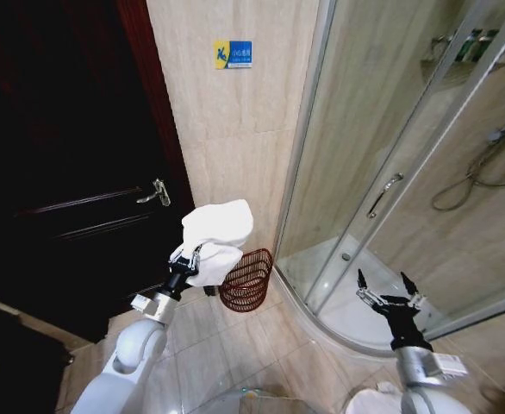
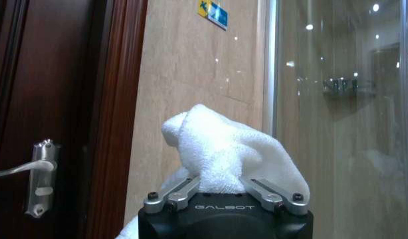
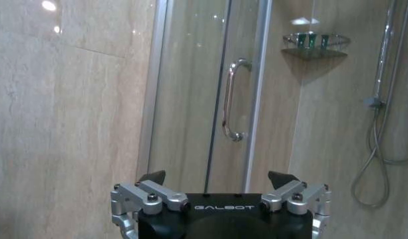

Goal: Discard the used towel into the hamper.

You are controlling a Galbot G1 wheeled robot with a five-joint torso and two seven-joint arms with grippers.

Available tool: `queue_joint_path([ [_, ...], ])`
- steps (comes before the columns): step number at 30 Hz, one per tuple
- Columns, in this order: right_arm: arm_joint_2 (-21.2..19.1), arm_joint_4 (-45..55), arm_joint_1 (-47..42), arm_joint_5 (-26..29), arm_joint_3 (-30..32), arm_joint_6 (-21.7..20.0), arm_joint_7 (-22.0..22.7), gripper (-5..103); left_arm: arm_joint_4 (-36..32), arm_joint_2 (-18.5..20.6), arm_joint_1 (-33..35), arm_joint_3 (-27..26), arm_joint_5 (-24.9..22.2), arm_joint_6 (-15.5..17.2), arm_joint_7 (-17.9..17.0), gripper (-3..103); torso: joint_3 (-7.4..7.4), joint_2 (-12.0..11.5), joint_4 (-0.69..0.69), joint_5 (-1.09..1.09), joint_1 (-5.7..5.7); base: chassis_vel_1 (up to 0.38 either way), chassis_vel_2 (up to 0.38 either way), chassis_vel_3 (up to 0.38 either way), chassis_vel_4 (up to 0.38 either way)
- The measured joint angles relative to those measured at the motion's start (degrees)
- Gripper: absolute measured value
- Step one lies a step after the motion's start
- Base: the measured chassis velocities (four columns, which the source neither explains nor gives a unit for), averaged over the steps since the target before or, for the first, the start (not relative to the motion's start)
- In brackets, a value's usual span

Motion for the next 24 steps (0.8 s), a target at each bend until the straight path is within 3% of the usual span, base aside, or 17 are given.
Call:
queue_joint_path([
  [24, 0.0, -0.5, 0.3, -0.2, 0.0, -0.1, -0.5, 100, 0.1, 0.5, 0.8, 1.3, 0.3, 0.0, 0.2, 8, 0.0, 0.0, 0.0, 0.01, 0.02, -0.034, 0.035, 0.034, -0.032],
])
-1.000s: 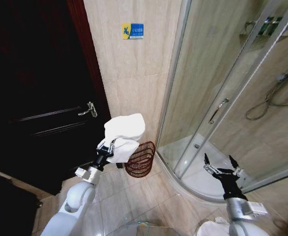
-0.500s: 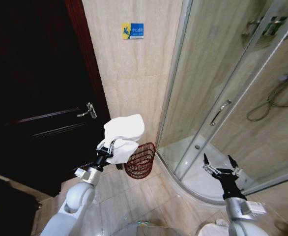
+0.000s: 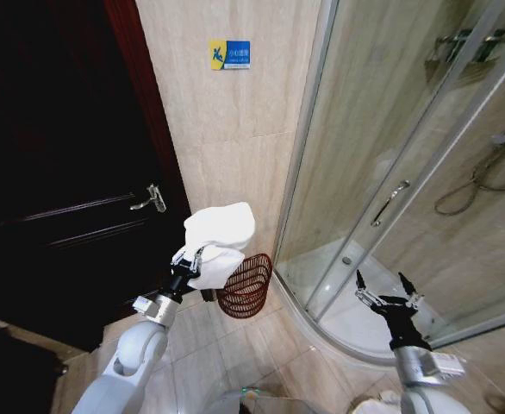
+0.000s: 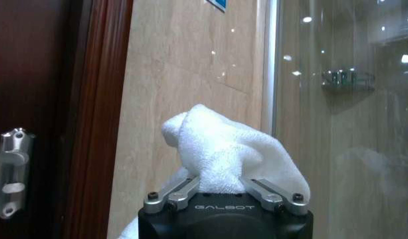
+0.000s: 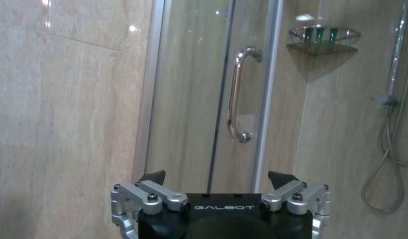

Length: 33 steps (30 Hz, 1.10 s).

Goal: Discard the used towel into the hamper.

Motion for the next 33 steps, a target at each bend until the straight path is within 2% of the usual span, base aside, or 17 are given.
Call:
queue_joint_path([
  [15, 0.0, -0.1, 0.0, -0.1, -0.5, 0.3, 0.4, 100, 1.4, 0.8, -0.9, 1.2, 0.0, -0.2, 0.8, 8, 0.0, 0.0, 0.01, 0.0, 0.0, -0.057, 0.059, 0.062, -0.063],
  [19, 0.0, -0.2, 0.1, -0.2, -0.6, 0.4, 0.5, 100, 3.5, 1.5, -2.9, 2.6, 0.0, -0.5, 1.5, 8, 0.0, 0.0, 0.0, -0.01, 0.01, -0.012, 0.012, 0.027, -0.008],
  [23, 0.0, -0.6, 0.1, -0.4, -0.6, 0.5, 0.5, 100, 5.5, 1.5, -5.9, 3.8, 0.0, 1.0, 1.5, 8, 0.0, 0.0, 0.0, 0.0, -0.02, 0.0, 0.0, 0.0, 0.0],
  [26, 0.0, -1.2, 0.5, -1.2, -0.8, 0.5, 0.5, 100, 9.6, 1.3, -10.1, 5.8, 0.2, 2.3, 1.3, 8, 0.0, 0.0, 0.0, -0.01, -0.02, 0.0, 0.0, 0.0, 0.0],
  [33, 0.0, -2.0, 1.1, -1.7, -0.8, 0.3, 0.6, 100, 16.3, 0.6, -15.3, 9.3, 0.6, 2.8, 1.2, 8, 0.0, 0.0, 0.0, -0.01, -0.01, 0.0, 0.0, 0.0, 0.0],
])
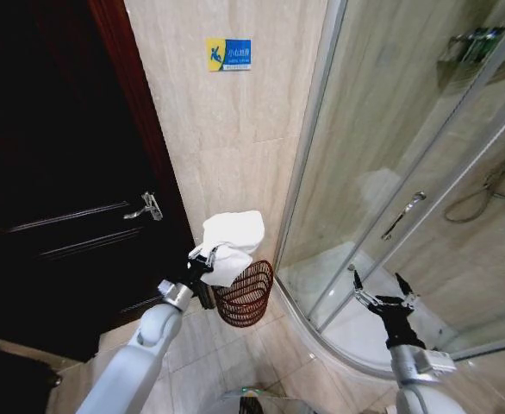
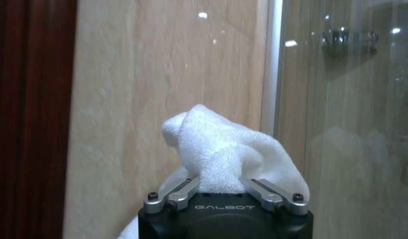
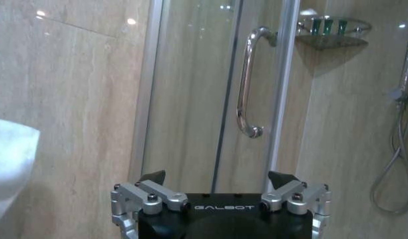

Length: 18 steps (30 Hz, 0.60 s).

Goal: Discard the used towel into the hamper.

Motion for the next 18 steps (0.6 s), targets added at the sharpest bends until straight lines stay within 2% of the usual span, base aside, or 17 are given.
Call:
queue_joint_path([
  [6, 0.0, -0.6, 0.6, -0.7, -0.1, -0.4, 0.2, 100, 9.9, -0.6, -9.8, 6.8, -0.1, 1.2, -0.5, 8, 0.0, 0.0, -0.01, 0.02, 0.0, 0.0, 0.0, 0.0, 0.0],
  [13, 0.0, -1.7, 0.2, -0.8, 0.0, 0.4, 0.2, 100, 17.3, -1.9, -15.9, 13.2, -0.2, 2.1, -1.0, 8, 0.0, 0.0, -0.01, 0.01, 0.01, 0.0, 0.0, 0.0, 0.0],
  [18, 0.0, -2.3, 0.0, -0.7, 0.3, 0.8, 0.2, 100, 25.5, -4.6, -19.6, 16.4, 2.5, 1.5, -1.0, 8, 0.0, 0.0, -0.01, 0.01, 0.01, 0.0, 0.0, 0.0, 0.0],
])
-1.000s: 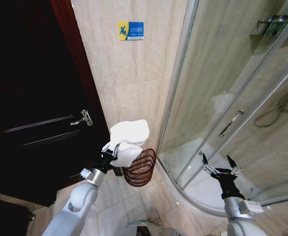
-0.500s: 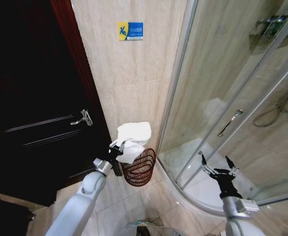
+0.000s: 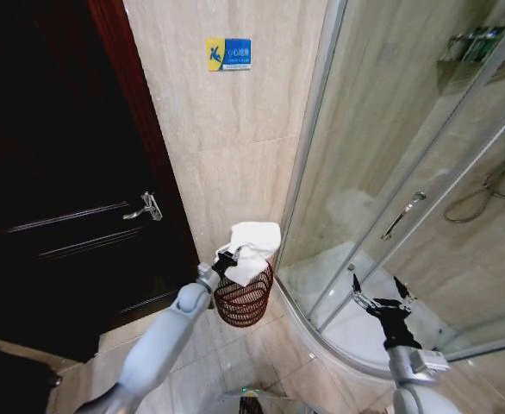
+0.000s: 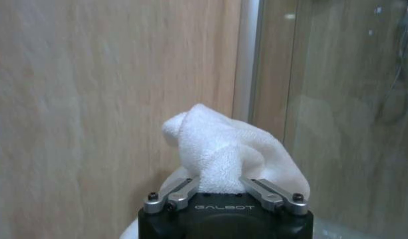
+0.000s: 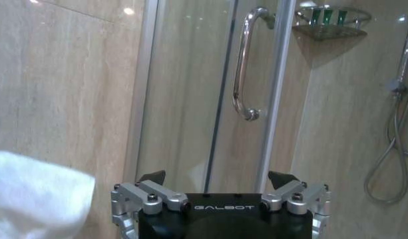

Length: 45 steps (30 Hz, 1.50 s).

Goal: Discard the used towel into the hamper.

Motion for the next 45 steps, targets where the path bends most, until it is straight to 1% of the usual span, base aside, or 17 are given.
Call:
queue_joint_path([
  [3, 0.0, -0.8, 0.0, 0.0, 0.1, 0.5, 0.0, 100, 7.8, -3.6, -2.5, -0.2, 4.9, -2.4, -0.1, 8, 0.0, 0.0, 0.0, 0.0, 0.0, 0.0, 0.0, 0.0, 0.0],
  [8, 0.0, -1.4, -0.2, 0.0, 0.0, 1.0, 0.0, 100, 13.4, -5.9, -4.2, -0.9, 8.0, -4.4, -0.7, 8, 0.0, 0.0, 0.0, 0.01, 0.0, 0.0, 0.0, 0.0, 0.0],
  [9, 0.0, -1.4, -0.2, 0.0, 0.0, 1.0, 0.0, 100, 13.4, -5.9, -4.2, -0.9, 8.0, -4.4, -0.7, 8, 0.0, 0.0, 0.0, 0.01, 0.0, 0.0, 0.0, 0.0, 0.0],
  [12, 0.0, -1.6, -0.2, -0.1, 0.0, 1.3, -0.1, 100, 17.6, -7.5, -5.5, -1.8, 10.3, -5.8, -1.5, 8, 0.0, 0.0, 0.0, 0.01, 0.0, 0.0, 0.0, 0.0, 0.0],
  [13, 0.0, -1.6, -0.2, -0.1, 0.0, 1.3, -0.1, 100, 17.6, -7.5, -5.5, -1.8, 10.3, -5.8, -1.5, 8, 0.0, 0.0, 0.0, 0.01, 0.0, 0.0, 0.0, 0.0, 0.0],
  [16, 0.0, -2.1, -0.2, -0.3, -0.2, 1.7, -0.1, 100, 23.0, -9.6, -7.5, -3.0, 12.0, -7.5, -1.9, 8, 0.0, 0.0, 0.0, 0.01, 0.0, 0.0, 0.0, 0.0, 0.0],
  [17, 0.0, -2.1, -0.2, -0.3, -0.2, 1.7, -0.1, 100, 23.0, -9.6, -7.5, -3.0, 12.0, -7.5, -1.9, 8, 0.0, 0.0, 0.0, 0.01, 0.0, 0.0, 0.0, 0.0, 0.0],
  [19, 0.0, -2.5, -0.2, -0.5, -0.2, 1.8, -0.1, 100, 25.9, -10.7, -8.9, -3.6, 12.6, -8.3, -2.0, 8, 0.0, 0.0, 0.0, 0.0, 0.0, 0.0, 0.0, 0.0, 0.0],
  [25, 0.0, -2.9, 0.2, -0.7, -0.4, 1.9, -0.2, 100, 29.4, -12.1, -11.2, -4.8, 14.0, -9.6, -2.3, 8, 0.0, 0.0, 0.0, 0.0, 0.0, 0.0, 0.0, 0.0, 0.0],
  [27, 0.0, -3.1, 0.4, -0.7, -0.5, 1.9, -0.2, 100, 31.8, -12.8, -12.8, -6.1, 16.3, -10.6, -2.6, 8, 0.0, 0.0, 0.0, -0.01, 0.0, 0.0, 0.0, 0.0, 0.0],
  [31, 0.0, -3.4, 0.5, -0.7, -0.5, 1.9, -0.2, 100, 34.4, -13.5, -14.3, -7.8, 18.8, -11.9, -2.8, 8, 0.0, 0.0, 0.0, 0.0, 0.0, 0.0, 0.0, 0.0, 0.0],
  [37, 0.0, -3.4, 0.5, -0.7, -0.4, 1.9, -0.2, 100, 35.0, -13.7, -14.6, -8.2, 19.8, -11.6, -3.6, 6, 0.0, 0.0, 0.0, -0.01, 0.0, 0.0, 0.0, 0.0, 0.0],
  [38, 0.0, -3.4, 0.5, -0.7, -0.4, 1.9, -0.2, 100, 34.9, -13.7, -14.6, -8.2, 20.0, -11.4, -3.6, 11, 0.0, 0.0, 0.0, -0.01, 0.0, 0.0, 0.0, 0.0, 0.0],
  [39, 0.0, -3.4, 0.5, -0.6, -0.4, 2.0, -0.2, 100, 34.7, -13.7, -14.5, -8.2, 20.1, -11.1, -3.7, 11, 0.0, 0.0, 0.0, -0.01, 0.0, 0.0, 0.0, 0.0, 0.0],
  [41, 0.0, -3.4, 0.4, -0.6, -0.4, 2.0, -0.2, 100, 34.4, -13.7, -14.5, -8.1, 20.1, -10.5, -4.1, 22, 0.0, 0.0, 0.0, 0.0, 0.0, 0.0, 0.0, 0.0, 0.0],
  [42, 0.0, -3.4, 0.4, -0.6, -0.4, 2.0, -0.2, 100, 34.4, -13.7, -14.5, -8.1, 20.1, -10.5, -4.1, 22, 0.0, 0.0, 0.0, 0.0, 0.0, 0.0, 0.0, 0.0, 0.0],
  [45, 0.0, -3.3, 0.4, -0.5, -0.3, 2.1, -0.2, 100, 34.0, -13.7, -14.6, -8.0, 20.2, -9.9, -4.4, 37, -0.01, 0.0, 0.0, -0.01, 0.0, 0.0, 0.0, 0.0, 0.0],
])
